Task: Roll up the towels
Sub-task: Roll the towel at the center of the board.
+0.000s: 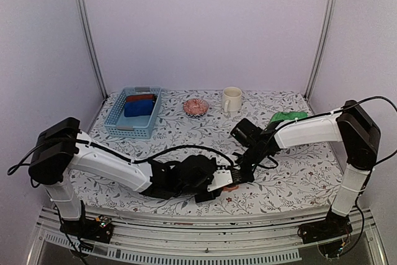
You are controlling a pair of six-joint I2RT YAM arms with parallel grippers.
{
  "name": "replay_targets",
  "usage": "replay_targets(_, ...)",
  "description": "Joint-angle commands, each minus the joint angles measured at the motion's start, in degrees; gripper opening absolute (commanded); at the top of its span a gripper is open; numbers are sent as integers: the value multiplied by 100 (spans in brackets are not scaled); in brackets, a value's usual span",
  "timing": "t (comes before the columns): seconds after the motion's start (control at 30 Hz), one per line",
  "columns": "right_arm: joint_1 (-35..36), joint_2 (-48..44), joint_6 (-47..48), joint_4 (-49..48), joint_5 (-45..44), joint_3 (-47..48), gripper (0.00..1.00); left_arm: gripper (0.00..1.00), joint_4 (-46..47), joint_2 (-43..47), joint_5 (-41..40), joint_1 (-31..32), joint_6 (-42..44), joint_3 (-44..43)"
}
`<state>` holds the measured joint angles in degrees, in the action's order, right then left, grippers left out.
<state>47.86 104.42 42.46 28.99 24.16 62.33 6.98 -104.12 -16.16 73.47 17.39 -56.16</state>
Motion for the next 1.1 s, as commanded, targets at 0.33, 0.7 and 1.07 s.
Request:
replay_targets(0.33,-16,325,-17,635,240,-154,29,48,-92,-652,-715,138,716,-292)
replay_targets(0.7,-59,547,-97,602,115,-128,29,48,483,1463,-283,-46,-867,1328)
replay_targets(1.07,-57,180,127,262,-296,-227,30,53,257,825,4119,-1757,-2284,1085)
